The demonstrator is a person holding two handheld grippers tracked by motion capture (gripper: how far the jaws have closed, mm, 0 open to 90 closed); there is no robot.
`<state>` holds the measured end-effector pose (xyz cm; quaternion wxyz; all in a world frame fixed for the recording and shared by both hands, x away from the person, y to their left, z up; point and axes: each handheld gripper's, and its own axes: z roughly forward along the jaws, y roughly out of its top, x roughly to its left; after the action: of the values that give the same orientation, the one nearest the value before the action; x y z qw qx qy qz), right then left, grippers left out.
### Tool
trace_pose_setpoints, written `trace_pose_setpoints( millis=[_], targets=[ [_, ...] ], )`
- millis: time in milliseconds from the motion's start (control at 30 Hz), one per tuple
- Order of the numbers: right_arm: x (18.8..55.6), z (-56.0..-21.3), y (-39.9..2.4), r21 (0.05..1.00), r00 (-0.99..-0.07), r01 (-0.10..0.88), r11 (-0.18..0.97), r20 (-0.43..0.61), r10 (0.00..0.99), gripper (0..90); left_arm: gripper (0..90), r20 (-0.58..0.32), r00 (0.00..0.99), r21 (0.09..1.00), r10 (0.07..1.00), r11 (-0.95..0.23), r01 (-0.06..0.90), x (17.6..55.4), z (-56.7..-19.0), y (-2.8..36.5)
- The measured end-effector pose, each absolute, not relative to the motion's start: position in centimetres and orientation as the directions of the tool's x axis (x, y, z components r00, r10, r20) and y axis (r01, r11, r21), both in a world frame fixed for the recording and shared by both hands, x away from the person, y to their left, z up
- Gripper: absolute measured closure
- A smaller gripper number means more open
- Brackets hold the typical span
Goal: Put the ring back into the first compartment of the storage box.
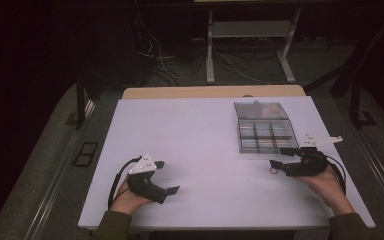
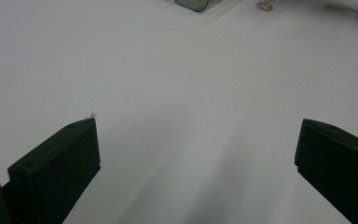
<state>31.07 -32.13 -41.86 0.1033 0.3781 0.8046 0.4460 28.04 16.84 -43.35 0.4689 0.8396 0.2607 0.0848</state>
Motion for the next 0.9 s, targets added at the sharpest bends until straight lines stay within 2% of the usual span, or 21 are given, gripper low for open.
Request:
trace_pose_setpoints(
  millis=[33, 400, 900],
  targets=[
    [31.1, -42.0, -32.1, 0.79, -0.689, 0.52, 0.325, 0.163, 0.706, 33.7, 0.0, -0.105, 0.848, 0.832, 0.52, -0.421, 0.361, 28.0, -43.4, 16.8],
    [31.2, -42.8, -32.0, 0.756, -0.67, 0.542, 0.368, 0.125, 0.731, 50.0, 0.0, -0.103, 0.848, 0.834, 0.519, -0.419, 0.358, 28.0, -43.4, 16.9],
    [31.4, -43.6, -32.0, 0.718, -0.65, 0.577, 0.389, 0.116, 0.751, 67.8, 0.0, -0.107, 0.847, 0.833, 0.521, -0.418, 0.362, 28.0, -43.4, 16.9]
  ],
)
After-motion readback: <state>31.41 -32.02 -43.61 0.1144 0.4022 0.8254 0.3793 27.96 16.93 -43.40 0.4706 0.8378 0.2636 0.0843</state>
